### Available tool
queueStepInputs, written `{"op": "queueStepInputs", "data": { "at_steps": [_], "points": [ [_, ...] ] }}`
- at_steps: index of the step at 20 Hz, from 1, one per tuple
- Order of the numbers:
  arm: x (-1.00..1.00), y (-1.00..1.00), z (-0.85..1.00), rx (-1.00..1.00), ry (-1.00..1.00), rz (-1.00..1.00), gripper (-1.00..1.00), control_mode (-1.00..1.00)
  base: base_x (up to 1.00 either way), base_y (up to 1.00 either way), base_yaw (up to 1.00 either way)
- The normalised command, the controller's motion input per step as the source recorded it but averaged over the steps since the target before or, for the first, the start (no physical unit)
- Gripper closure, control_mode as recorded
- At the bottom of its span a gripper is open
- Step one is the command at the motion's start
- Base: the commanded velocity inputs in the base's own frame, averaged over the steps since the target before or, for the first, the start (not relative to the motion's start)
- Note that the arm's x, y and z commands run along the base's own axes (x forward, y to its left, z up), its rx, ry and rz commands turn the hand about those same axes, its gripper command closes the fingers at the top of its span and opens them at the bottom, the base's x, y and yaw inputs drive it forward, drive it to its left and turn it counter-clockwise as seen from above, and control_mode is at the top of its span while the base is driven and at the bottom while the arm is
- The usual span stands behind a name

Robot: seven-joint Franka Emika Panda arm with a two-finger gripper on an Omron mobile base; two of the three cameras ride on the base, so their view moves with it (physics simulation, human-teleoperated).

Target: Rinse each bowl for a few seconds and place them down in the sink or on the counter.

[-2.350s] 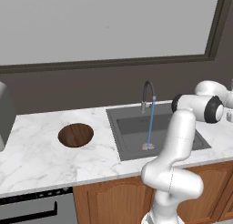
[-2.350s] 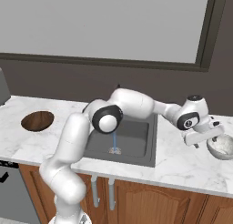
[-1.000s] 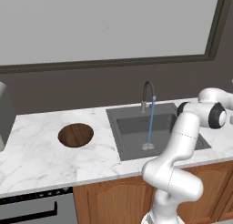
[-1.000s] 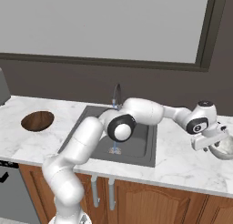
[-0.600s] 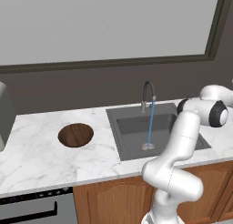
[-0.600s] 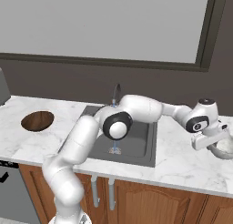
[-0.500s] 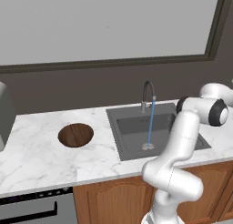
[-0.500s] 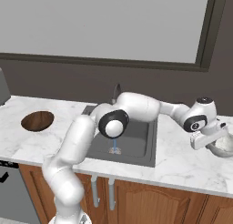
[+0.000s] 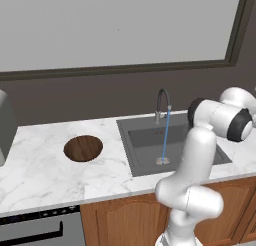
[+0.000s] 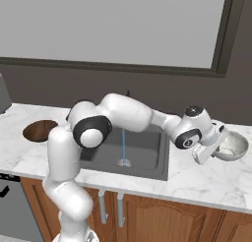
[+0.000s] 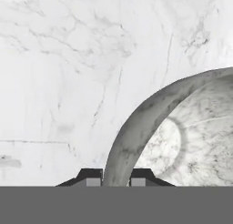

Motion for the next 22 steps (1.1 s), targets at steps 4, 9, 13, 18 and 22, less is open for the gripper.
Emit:
{"op": "queueStepInputs", "data": {
  "at_steps": [4, 9, 13, 18, 22],
  "points": [
    [-0.33, 0.58, 0.65, -0.27, -0.02, 0.22, 1.00, -1.00, 0.00, 0.00, 0.00],
    [-0.18, 0.34, 0.76, -0.18, 0.04, 0.23, 1.00, -1.00, 0.00, 0.00, 0.00],
    [-0.15, 0.21, 0.90, -0.10, 0.13, 0.19, 1.00, -1.00, 0.00, 0.00, 0.00],
    [-0.12, 0.30, 0.78, -0.07, 0.25, 0.18, 1.00, -1.00, 0.00, 0.00, 0.00],
    [-0.15, 0.34, 0.58, -0.02, 0.30, 0.18, 1.00, -1.00, 0.00, 0.00, 0.00]
  ]
}}
